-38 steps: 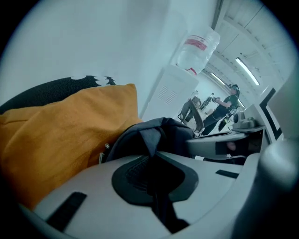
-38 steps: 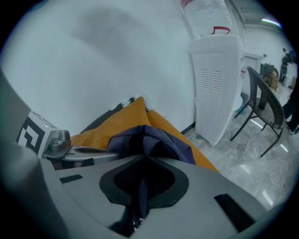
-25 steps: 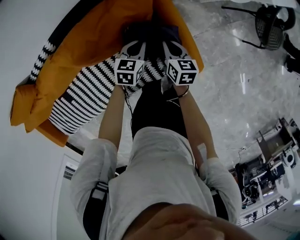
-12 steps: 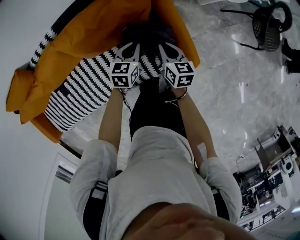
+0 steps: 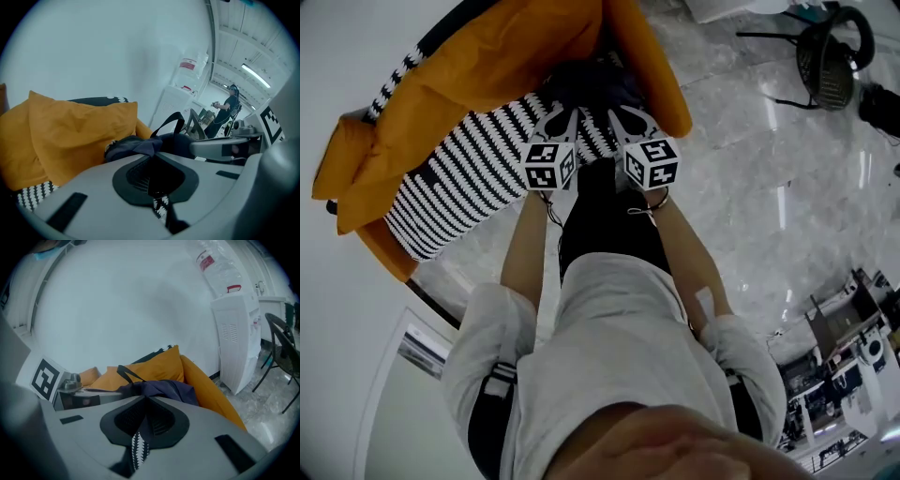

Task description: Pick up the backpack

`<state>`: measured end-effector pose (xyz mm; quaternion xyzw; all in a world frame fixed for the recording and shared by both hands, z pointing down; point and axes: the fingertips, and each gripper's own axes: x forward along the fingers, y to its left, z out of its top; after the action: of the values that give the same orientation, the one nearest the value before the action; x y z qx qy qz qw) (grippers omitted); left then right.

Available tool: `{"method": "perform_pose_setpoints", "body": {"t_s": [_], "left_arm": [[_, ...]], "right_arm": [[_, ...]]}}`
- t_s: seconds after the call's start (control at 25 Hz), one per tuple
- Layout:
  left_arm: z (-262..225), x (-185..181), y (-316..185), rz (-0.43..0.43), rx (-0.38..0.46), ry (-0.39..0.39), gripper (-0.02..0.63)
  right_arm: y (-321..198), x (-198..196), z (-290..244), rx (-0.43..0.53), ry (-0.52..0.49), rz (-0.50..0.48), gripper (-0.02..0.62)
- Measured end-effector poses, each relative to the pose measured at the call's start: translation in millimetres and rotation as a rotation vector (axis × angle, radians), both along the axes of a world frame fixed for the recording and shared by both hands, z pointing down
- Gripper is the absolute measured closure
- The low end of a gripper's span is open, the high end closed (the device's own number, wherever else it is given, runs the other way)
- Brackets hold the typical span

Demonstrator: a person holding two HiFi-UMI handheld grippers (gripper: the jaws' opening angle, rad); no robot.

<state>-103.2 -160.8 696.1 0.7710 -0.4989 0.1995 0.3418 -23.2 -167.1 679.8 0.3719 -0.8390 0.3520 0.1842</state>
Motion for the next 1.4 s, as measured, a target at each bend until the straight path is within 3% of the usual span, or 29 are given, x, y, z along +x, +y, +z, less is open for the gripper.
{"method": "perform_pose_setpoints", "body": {"t_s": [0.36,0.96,1.12,1.4], "left_arm": [[-18,4,24,-0.048,0.006,0.015,0.592],[-47,7,62,-0.123,-0.025,0.039,0.592],[-60,7,68,-0.140,-0.004,0.035,0.592],[-95,22,77,-0.126,0.081,-0.037,0.592]], "right_arm": [[32,11,-15,0.010,-0.006,-0.050,0.545],[61,17,-43,0.019,-0.010,-0.045,0.545],[61,18,-58,0.049,-0.013,-0.047,0.545],[68,31,-93,0.137,-0.014,-0.029,0.545]]}}
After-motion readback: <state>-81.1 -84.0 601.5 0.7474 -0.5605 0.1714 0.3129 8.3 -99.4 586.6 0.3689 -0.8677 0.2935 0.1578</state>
